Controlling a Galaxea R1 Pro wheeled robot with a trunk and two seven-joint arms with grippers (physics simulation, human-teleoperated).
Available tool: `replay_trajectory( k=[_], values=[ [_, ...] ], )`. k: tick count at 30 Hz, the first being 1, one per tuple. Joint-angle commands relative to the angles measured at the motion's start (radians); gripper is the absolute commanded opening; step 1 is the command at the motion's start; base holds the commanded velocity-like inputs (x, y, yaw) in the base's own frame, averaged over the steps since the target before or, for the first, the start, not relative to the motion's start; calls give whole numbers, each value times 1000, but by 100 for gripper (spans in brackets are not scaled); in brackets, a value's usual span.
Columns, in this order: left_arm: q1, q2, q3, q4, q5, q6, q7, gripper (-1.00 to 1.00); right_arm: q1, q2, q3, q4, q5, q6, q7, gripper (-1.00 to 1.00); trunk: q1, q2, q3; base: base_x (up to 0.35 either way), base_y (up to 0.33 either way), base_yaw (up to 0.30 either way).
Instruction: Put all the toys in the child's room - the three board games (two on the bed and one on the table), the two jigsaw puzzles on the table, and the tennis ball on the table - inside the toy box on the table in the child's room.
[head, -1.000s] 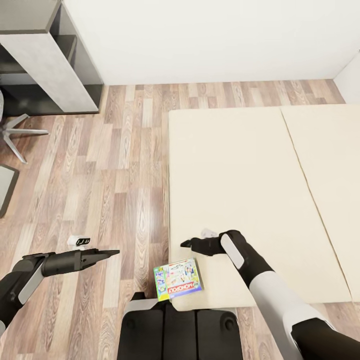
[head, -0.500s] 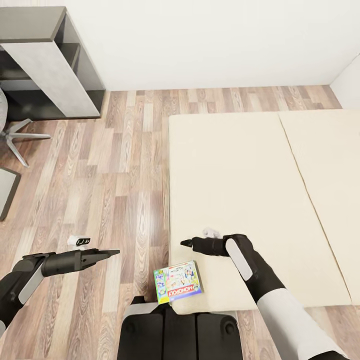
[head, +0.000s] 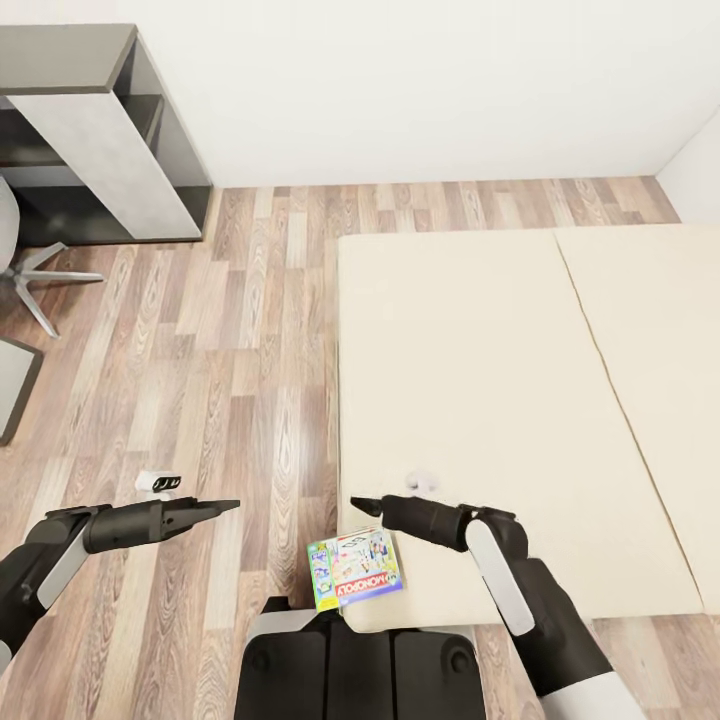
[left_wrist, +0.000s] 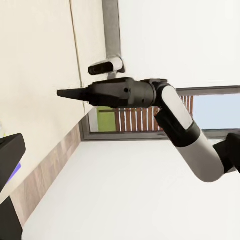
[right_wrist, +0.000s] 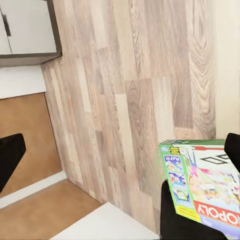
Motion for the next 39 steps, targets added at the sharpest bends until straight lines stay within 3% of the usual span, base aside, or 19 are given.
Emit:
replay_trajectory(
  k=[1, 4, 11, 19, 30, 39],
  values=[
    [-1, 1, -4, 0, 6, 10, -2, 100, 19, -2, -5, -23, 5, -3, 22, 100, 1, -2, -1, 0, 0, 0],
    [-1, 2, -4, 0, 5, 9, -2, 100, 113, -21, -37, -125, 5, -40, 93, 100, 1, -2, -1, 0, 0, 0],
    [6, 3, -3, 1, 4, 9, -2, 100, 186, -40, -100, -178, 4, -57, 156, 100, 1, -2, -1, 0, 0, 0],
    [34, 4, -2, 2, 2, 9, -2, 100, 206, -44, -140, -183, 3, -63, 190, 100, 1, -2, 0, 0, 0, 0],
    [54, 32, 2, 78, -1, -14, -2, 100, 216, -44, -145, -182, 10, -69, 198, 100, 1, -2, 12, 0, 0, 0],
    [56, 42, 10, 91, -1, -23, -2, 100, 217, -43, -145, -181, 18, -73, 197, 100, 1, -2, 26, 0, 0, 0]
  ],
)
